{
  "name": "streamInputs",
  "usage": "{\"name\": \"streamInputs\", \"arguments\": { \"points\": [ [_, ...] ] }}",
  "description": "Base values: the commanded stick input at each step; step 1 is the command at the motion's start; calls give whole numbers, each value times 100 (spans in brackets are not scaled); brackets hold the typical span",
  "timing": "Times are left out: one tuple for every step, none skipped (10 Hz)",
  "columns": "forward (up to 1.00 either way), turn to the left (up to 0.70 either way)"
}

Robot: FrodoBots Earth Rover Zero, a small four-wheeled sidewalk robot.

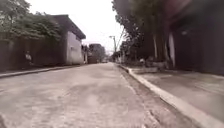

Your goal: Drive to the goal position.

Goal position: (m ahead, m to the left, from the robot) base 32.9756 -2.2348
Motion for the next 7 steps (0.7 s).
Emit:
{"name": "streamInputs", "arguments": {
  "points": [
    [100,0],
    [100,0],
    [100,0],
    [100,0],
    [100,-8],
    [100,-25],
    [100,-37]
  ]
}}
